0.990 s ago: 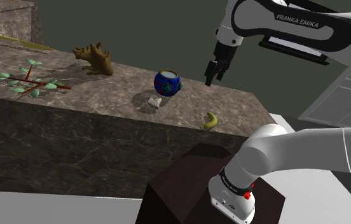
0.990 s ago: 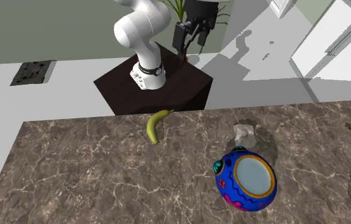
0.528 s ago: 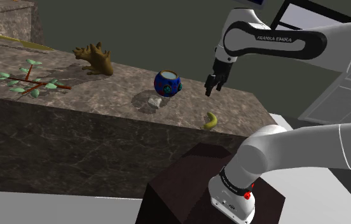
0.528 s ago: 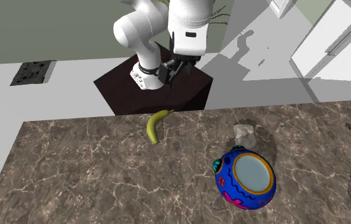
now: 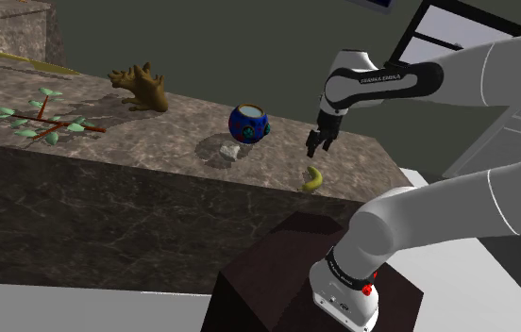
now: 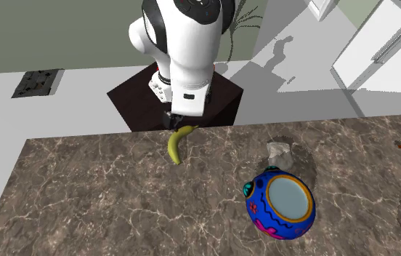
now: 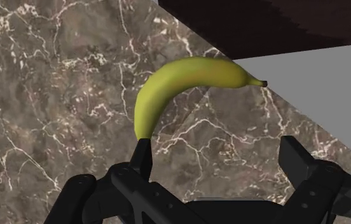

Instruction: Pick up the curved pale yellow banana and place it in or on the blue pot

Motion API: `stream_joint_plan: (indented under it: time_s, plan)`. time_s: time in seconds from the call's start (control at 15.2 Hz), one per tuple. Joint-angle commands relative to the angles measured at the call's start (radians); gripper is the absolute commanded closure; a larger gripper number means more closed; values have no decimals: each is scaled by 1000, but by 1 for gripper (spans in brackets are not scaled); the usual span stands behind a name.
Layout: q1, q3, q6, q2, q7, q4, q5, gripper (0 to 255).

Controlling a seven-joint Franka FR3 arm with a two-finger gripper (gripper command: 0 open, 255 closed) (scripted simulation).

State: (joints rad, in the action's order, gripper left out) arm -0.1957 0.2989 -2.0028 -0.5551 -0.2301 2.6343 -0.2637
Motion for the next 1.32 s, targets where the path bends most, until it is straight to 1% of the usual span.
stream_joint_plan:
  time_s: [0.0, 0.4, 0.46, 0.86, 0.92, 1.25]
  plan:
    - [-14, 31, -64, 52, -10, 16, -13, 0]
    - [-48, 136, -251, 252, -68, 19, -26, 0]
    - [-48, 136, -252, 254, -68, 19, -26, 0]
    - [-49, 156, -356, 321, -76, 56, -25, 0]
    - [-48, 161, -384, 341, -78, 64, -23, 0]
    - [-48, 161, -384, 341, -79, 64, -23, 0]
